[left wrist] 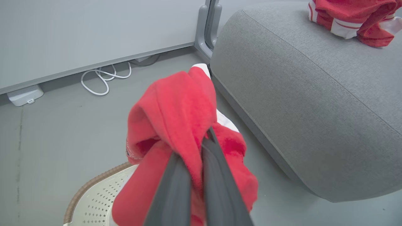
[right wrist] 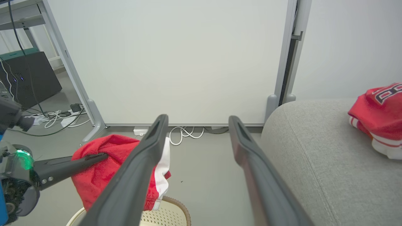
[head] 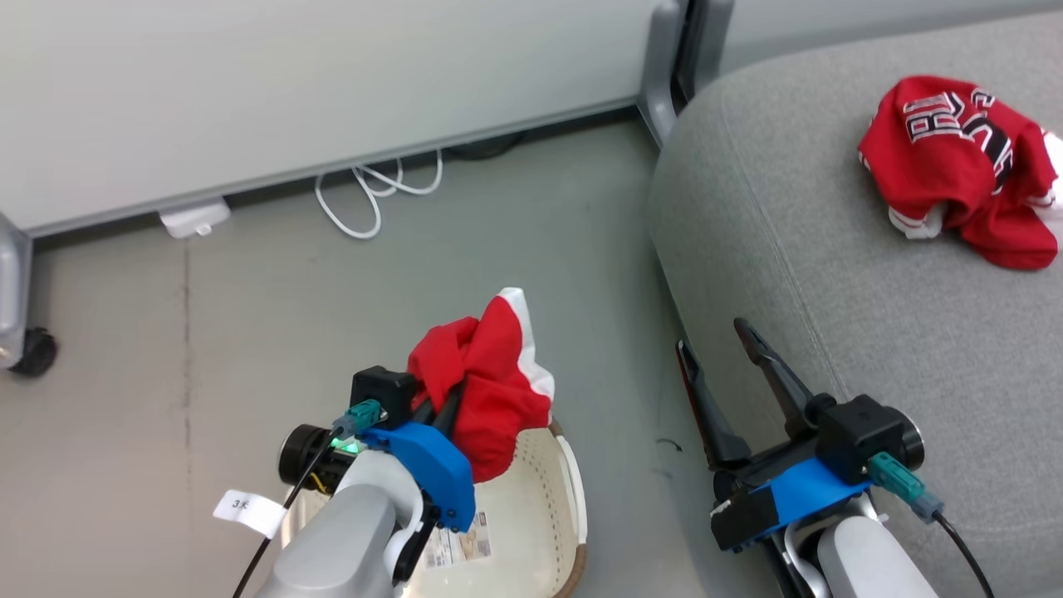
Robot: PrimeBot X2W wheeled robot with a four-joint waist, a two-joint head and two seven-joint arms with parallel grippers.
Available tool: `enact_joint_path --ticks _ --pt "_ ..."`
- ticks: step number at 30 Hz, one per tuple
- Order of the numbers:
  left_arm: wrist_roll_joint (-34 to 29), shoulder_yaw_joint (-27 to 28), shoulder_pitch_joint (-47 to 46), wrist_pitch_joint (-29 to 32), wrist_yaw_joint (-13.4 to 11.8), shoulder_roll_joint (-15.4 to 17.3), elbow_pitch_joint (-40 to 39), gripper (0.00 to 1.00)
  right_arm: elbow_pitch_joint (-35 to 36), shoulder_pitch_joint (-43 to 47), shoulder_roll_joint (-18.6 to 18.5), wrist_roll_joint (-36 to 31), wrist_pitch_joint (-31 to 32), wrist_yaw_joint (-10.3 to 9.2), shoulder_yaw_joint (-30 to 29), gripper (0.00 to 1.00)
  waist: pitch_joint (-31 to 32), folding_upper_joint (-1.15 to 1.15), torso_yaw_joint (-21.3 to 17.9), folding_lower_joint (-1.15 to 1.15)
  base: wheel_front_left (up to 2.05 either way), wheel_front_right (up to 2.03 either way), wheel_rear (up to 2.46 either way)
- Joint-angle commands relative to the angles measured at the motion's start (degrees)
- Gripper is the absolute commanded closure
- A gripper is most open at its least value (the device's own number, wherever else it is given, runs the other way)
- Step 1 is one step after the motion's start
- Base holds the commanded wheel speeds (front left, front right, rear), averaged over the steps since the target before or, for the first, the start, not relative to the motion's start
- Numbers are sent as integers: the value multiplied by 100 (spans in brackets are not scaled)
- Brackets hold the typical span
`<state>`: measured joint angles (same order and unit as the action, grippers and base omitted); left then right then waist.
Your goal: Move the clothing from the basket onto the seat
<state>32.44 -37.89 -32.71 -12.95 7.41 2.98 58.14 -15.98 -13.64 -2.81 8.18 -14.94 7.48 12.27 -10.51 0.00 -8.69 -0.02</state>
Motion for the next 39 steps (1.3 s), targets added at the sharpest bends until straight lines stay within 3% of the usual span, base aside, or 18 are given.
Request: enact_joint_path --ticks 1,20,39 --pt "49 -49 -45 -45 4 0 -92 100 -10 91 -15 -17 6 3 5 0 259 0 162 2 0 0 0" --pt "365 -861 -991 255 4 -6 -1333 100 87 437 -15 38 233 3 117 0 786 0 360 2 0 0 0" --pt "570 -1092 -1252 307 4 -7 -1529 100 98 354 -15 122 356 2 398 0 803 0 338 2 0 0 0"
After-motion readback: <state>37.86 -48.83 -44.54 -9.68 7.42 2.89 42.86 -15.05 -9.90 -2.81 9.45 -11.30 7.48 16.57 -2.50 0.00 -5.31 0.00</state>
